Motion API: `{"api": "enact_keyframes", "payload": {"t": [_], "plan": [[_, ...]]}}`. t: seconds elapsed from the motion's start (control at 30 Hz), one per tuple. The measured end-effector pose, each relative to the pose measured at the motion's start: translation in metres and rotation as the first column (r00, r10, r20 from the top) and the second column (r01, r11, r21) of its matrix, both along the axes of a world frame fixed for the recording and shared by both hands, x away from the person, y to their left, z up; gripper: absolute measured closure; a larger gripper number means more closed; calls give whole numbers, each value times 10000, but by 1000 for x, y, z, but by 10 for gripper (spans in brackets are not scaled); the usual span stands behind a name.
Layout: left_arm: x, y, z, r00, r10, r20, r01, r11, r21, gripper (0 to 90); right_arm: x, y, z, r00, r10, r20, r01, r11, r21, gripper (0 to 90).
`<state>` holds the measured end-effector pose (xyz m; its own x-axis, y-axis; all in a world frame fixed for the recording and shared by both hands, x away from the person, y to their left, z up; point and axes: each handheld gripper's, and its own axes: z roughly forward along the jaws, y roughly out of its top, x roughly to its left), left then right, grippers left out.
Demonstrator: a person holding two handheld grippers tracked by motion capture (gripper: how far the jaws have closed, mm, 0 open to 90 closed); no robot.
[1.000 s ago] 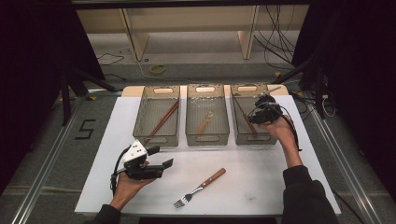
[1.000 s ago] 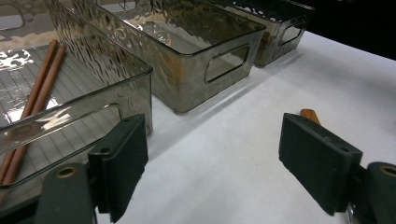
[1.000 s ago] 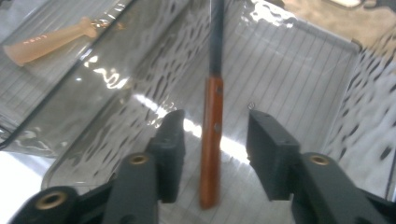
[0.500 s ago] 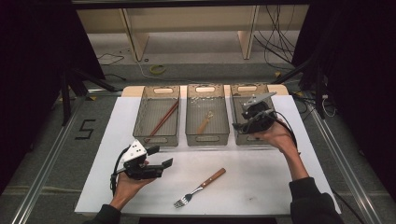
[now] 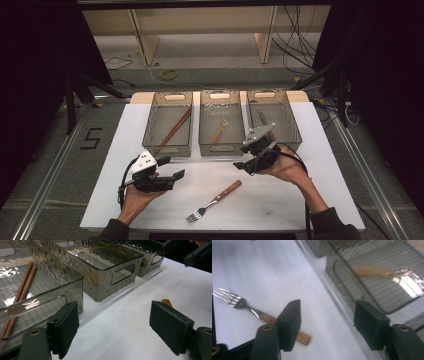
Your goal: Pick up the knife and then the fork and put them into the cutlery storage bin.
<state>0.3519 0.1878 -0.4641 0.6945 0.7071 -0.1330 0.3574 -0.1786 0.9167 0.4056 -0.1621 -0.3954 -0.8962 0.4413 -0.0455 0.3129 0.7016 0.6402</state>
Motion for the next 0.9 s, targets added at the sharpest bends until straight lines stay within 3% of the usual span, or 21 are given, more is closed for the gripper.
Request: {"api": "enact_keyframes", "payload": {"t": [0.13, 0.27, 0.37, 0.67, 0.9], "plan": [[0, 0, 0, 10000, 6, 8, -6, 10000, -23, 229, -5, 8, -14, 10000, -1, -95, -1, 9999, -172, 505], [0, 0, 1, 10000, 3, 33, -3, 10000, -27, 229, -7, 14, -28, 9997, -209, -84, 206, 9992, -336, 668], [0, 0, 1, 10000, 4, 43, -4, 10000, -29, 229, -7, 19, -36, 9995, -295, -97, 290, 9986, -452, 742], [0, 0, 1, 10000, -33, 56, 32, 10000, 26, 229, -5, 27, -62, 9992, -260, -315, 222, 9932, -1142, 848], [0, 0, 0, 10000, -29, 37, 29, 10000, 19, 229, -2, 27, -77, 9966, -240, -790, 108, 9865, -1635, 890]]}}
